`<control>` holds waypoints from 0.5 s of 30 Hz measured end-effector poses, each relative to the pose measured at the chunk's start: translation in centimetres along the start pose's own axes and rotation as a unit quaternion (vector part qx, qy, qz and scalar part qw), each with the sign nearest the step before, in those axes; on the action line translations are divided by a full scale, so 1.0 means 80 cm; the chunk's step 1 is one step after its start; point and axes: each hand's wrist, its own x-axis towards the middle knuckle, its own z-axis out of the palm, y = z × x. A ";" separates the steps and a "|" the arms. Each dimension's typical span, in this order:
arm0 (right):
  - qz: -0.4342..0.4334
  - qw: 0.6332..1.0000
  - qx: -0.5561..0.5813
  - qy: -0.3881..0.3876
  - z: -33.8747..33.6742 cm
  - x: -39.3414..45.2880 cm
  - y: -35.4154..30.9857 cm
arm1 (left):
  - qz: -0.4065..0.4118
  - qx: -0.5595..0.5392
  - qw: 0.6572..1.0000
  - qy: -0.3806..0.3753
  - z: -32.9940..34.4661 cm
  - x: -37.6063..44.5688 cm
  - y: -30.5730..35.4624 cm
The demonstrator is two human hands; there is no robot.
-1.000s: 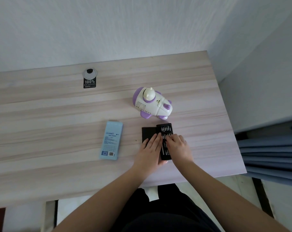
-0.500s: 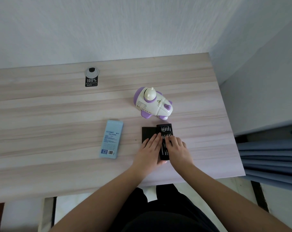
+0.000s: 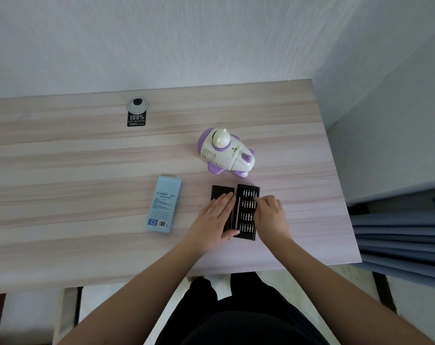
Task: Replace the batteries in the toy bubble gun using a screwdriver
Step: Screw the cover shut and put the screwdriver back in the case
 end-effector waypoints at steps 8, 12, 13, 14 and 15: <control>0.076 0.990 0.051 -0.109 -0.017 0.057 0.009 | -0.267 -0.065 0.960 0.060 0.005 0.021 0.021; 0.053 0.988 0.019 -0.143 -0.012 0.064 0.011 | -0.285 -0.040 0.957 0.034 0.007 0.033 0.030; 0.055 0.988 0.019 -0.141 -0.011 0.063 0.013 | -0.284 -0.033 0.958 0.030 0.009 0.033 0.030; 0.061 0.989 0.023 -0.135 -0.011 0.062 0.015 | -0.279 -0.027 0.959 0.029 0.012 0.032 0.028; 0.068 0.989 0.032 -0.127 -0.010 0.060 0.017 | -0.274 -0.022 0.961 0.028 0.013 0.031 0.026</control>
